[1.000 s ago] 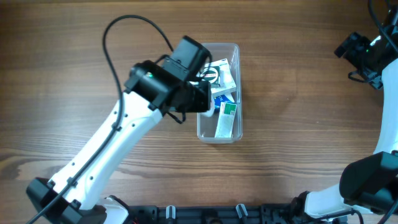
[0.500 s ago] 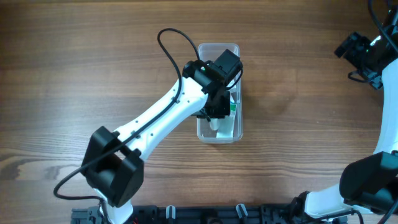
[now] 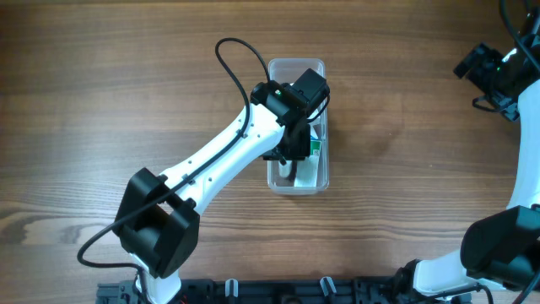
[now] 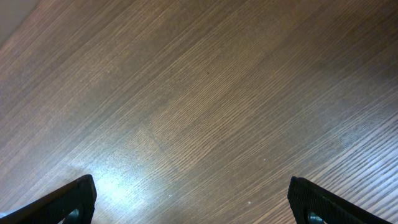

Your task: Pack container

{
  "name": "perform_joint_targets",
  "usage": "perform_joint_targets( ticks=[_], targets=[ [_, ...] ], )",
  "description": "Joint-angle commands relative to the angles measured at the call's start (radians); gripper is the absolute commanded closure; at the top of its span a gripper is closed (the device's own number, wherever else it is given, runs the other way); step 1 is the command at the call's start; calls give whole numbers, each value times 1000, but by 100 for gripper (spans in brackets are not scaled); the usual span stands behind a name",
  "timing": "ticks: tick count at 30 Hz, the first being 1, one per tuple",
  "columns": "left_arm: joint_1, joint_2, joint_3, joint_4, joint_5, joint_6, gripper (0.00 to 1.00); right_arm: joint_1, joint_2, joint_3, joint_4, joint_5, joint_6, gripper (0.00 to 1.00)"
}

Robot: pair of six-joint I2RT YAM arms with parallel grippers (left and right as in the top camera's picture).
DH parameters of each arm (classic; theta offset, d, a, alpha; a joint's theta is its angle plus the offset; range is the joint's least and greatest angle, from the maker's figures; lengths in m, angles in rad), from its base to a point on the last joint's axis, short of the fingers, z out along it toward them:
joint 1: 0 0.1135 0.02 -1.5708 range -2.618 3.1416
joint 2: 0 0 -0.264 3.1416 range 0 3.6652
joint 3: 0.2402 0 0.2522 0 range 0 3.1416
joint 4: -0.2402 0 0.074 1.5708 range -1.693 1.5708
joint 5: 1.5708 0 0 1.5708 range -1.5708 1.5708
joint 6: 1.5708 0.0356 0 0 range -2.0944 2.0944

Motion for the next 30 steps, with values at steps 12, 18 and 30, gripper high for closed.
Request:
perform_joint_targets(
  ticks=[12, 18, 30],
  targets=[
    [41, -50, 182, -55, -50, 54, 15, 3, 11, -5, 3, 10, 14, 0],
    [68, -221, 235, -195, -37, 84, 0, 2, 11, -5, 3, 10, 14, 0],
    [-111, -693, 235, -381, -83, 77, 0, 2, 11, -5, 3, 10, 14, 0]
  ],
)
